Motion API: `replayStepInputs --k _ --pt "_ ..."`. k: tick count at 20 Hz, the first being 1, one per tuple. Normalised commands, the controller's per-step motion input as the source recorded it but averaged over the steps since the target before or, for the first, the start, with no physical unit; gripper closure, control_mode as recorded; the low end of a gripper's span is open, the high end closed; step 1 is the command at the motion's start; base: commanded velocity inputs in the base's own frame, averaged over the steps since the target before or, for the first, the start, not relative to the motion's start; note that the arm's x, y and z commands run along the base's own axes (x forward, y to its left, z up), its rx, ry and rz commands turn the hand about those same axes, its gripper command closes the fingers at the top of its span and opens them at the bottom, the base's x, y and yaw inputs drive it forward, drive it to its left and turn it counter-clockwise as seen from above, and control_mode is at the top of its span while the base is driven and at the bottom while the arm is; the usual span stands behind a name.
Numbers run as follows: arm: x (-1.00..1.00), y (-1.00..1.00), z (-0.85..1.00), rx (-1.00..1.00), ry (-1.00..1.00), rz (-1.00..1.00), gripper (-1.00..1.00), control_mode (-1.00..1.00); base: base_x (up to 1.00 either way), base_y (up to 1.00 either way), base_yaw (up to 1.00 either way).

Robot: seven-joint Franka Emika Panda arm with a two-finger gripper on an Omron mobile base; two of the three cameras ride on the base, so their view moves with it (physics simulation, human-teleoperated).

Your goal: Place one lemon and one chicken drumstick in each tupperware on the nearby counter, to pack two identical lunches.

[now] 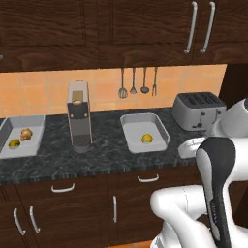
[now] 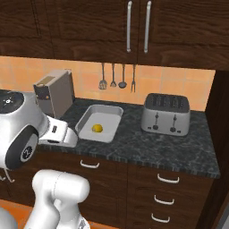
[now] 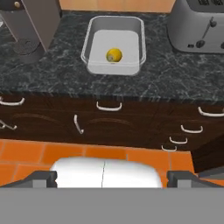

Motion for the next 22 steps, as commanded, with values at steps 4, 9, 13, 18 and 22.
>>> replayStepInputs --k 4,9,13,18,22 --pt "-0.74 0.0 0.58 0.0 0.0 0.07 -1.0 -1.0 0.0 0.0 0.0" --pt "-0.39 0.0 0.66 0.0 0.04 0.02 -1.0 -1.0 0.0 0.0 0.0" --pt "-0.06 0.0 0.14 0.0 0.02 0.0 -1.0 1.0 -0.13 0.0 -0.06" --pt "0.0 0.0 0.0 0.0 0.0 0.0 -1.0 1.0 -0.59 0.0 -0.03" --pt "0.0 0.0 0.0 0.0 0.0 0.0 -1.0 1.0 -0.95 0.0 -0.03"
